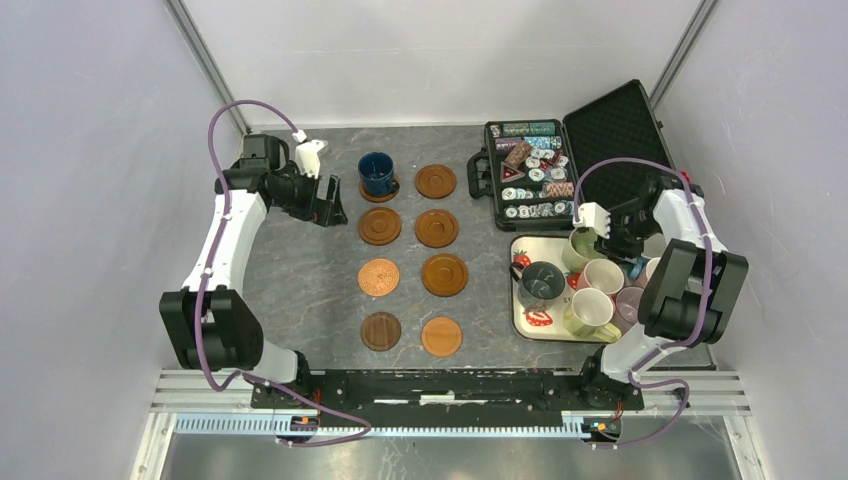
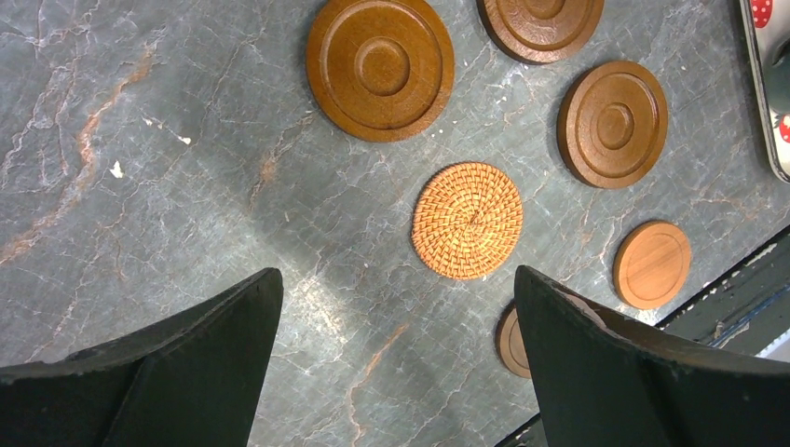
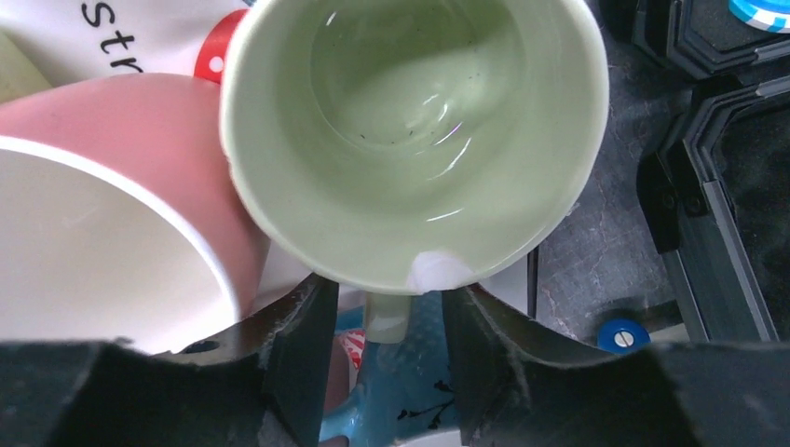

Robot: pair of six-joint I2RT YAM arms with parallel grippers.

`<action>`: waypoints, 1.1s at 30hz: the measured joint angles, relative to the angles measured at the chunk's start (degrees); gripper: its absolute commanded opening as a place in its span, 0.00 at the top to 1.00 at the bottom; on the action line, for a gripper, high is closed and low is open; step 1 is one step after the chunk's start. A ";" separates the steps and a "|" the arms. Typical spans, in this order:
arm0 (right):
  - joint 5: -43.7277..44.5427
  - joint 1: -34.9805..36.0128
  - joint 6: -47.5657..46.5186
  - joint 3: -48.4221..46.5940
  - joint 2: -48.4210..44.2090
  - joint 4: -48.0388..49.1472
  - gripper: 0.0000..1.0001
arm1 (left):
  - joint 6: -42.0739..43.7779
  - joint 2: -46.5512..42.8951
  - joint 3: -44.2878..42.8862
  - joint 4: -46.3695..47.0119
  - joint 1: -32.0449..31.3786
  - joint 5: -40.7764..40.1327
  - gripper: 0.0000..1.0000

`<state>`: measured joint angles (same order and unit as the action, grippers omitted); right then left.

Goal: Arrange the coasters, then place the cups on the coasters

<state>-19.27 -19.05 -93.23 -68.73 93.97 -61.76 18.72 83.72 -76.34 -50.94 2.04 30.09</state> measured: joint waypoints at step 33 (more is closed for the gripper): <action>-9.42 4.94 23.06 -23.17 1.99 -3.65 1.00 | 0.31 0.13 -0.09 -0.04 -0.20 -0.07 0.00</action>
<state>-28.69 -14.11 -70.17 -91.90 95.96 -65.41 19.03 83.85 -76.42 -50.98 1.85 30.02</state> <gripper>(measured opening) 0.229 0.997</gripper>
